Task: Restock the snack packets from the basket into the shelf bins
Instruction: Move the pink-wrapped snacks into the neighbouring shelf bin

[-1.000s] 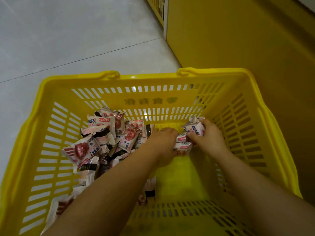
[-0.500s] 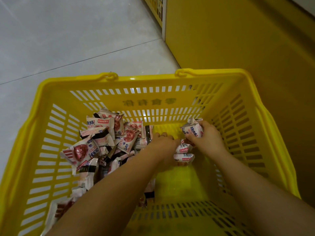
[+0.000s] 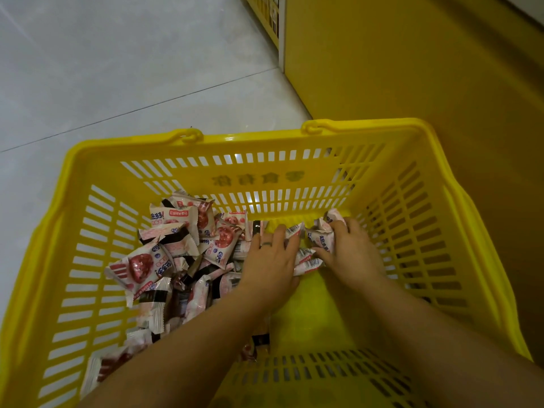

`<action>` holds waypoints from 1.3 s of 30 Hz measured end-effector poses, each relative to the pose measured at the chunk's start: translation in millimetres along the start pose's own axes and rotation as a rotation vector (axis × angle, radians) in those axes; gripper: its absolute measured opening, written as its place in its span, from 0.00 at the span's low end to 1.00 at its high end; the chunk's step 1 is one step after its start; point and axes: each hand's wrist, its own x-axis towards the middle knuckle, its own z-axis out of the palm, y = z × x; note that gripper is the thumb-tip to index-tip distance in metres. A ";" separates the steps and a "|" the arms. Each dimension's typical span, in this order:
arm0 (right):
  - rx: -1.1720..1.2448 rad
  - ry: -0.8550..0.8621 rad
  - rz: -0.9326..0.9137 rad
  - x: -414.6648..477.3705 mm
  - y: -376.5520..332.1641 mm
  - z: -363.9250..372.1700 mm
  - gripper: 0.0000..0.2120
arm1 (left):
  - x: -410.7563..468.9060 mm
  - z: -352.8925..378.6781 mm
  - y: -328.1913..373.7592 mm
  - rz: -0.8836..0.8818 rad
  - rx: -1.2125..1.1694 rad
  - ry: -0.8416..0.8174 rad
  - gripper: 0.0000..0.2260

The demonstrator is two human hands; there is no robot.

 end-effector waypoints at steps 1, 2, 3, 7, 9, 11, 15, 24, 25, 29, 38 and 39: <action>0.002 -0.023 -0.012 0.1 1.3 1.2 0.37 | 1.0 1.2 2.0 0.003 -0.005 0.010 0.36; 0.016 -0.047 -0.019 0.2 2.8 1.9 0.38 | 1.7 2.6 3.0 0.003 -0.010 0.023 0.37; 0.037 -0.068 -0.023 0.5 4.3 2.2 0.40 | 2.3 3.7 3.0 0.000 -0.013 0.035 0.38; 0.048 -0.067 -0.043 0.7 5.9 1.8 0.40 | 0.7 3.4 0.2 -0.027 -0.063 0.094 0.37; 0.048 -0.015 -0.023 0.2 5.1 1.0 0.37 | 1.0 -1.1 -2.1 -0.101 -0.201 0.149 0.36; 0.003 0.022 0.017 -1.4 3.2 0.2 0.36 | 3.7 -6.2 -4.8 -0.218 -0.388 0.177 0.37; -0.161 -0.015 -0.026 -3.2 -4.9 2.6 0.37 | 17.6 -8.9 -6.2 -0.308 -0.443 0.155 0.38; -0.166 -0.079 -0.067 -3.7 -4.4 7.6 0.38 | 21.3 5.3 5.3 -0.252 -0.148 0.112 0.40; -0.139 -0.067 -0.056 -1.2 -4.5 6.0 0.37 | 21.0 5.3 4.9 -0.244 -0.180 0.132 0.40; -0.015 -0.057 -0.012 4.6 -0.7 -5.8 0.38 | 19.1 -2.8 1.3 -0.281 -0.443 0.212 0.38; 0.399 0.108 0.065 -35.5 -28.7 -67.8 0.33 | -13.9 -69.5 -1.7 -0.242 -1.063 0.314 0.35; 0.489 0.144 0.061 -41.8 -34.8 -81.7 0.32 | -21.4 -83.0 1.6 -0.232 -1.111 0.364 0.33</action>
